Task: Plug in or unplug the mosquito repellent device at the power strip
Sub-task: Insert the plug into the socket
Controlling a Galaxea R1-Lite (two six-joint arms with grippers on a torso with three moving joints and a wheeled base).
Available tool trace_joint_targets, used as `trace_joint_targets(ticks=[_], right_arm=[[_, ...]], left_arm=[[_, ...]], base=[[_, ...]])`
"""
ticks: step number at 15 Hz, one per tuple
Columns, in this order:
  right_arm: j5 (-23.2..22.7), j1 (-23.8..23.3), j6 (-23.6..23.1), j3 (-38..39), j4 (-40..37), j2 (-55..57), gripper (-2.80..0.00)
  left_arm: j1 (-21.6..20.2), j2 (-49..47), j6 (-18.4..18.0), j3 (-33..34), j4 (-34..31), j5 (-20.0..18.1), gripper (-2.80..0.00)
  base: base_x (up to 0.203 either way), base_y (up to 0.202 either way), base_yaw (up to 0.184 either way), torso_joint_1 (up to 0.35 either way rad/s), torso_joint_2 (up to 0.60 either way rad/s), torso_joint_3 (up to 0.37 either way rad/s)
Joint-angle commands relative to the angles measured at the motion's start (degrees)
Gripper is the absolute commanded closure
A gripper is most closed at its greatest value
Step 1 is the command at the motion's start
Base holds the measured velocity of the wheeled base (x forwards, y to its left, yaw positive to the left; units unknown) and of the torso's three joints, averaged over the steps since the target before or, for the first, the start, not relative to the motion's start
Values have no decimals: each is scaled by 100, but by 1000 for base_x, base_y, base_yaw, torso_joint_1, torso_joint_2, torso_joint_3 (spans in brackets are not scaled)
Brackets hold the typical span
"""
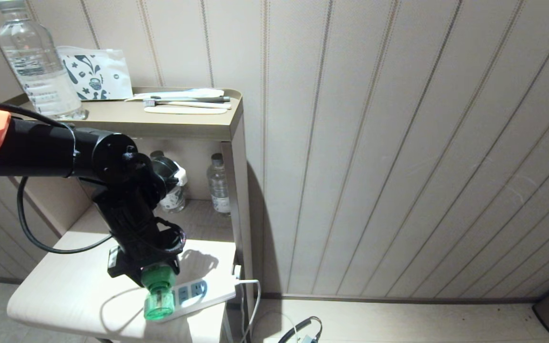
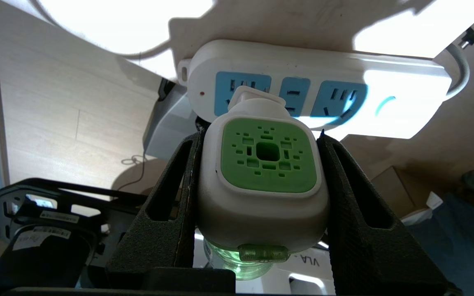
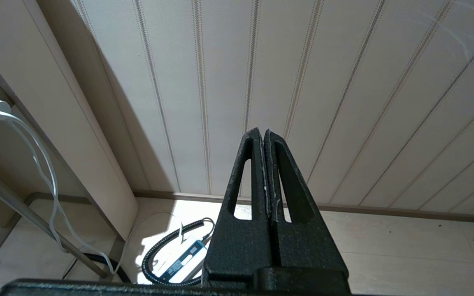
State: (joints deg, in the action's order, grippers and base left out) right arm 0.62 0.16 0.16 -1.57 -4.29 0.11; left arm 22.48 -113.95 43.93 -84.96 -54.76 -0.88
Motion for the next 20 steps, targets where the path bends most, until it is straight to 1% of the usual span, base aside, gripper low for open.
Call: trace_joint_targets(ticks=[1,4,8,12,20], right_arm=[[-1,2,2,-1,-2,-2,0],[-1,2,2,-1,-10,-2,0],[-1,2,2,-1,-1,-2,0],[-1,2,2,-1,-1,2,0],[-1,2,2,-1,-1,-2,0]], left_arm=[[2,13,27,94,-17,-28,0],[2,-31,43,117,4,-122,0],[2,-75,65,219,194,-170,0],[-8,-23,98,340,204,-193,0],[-24,4,98,366,211,-158,0]], base=[[0,0,0,0,0,0],[0,0,0,0,0,0],[0,0,0,0,0,0],[0,0,0,0,0,0],[0,0,0,0,0,0]])
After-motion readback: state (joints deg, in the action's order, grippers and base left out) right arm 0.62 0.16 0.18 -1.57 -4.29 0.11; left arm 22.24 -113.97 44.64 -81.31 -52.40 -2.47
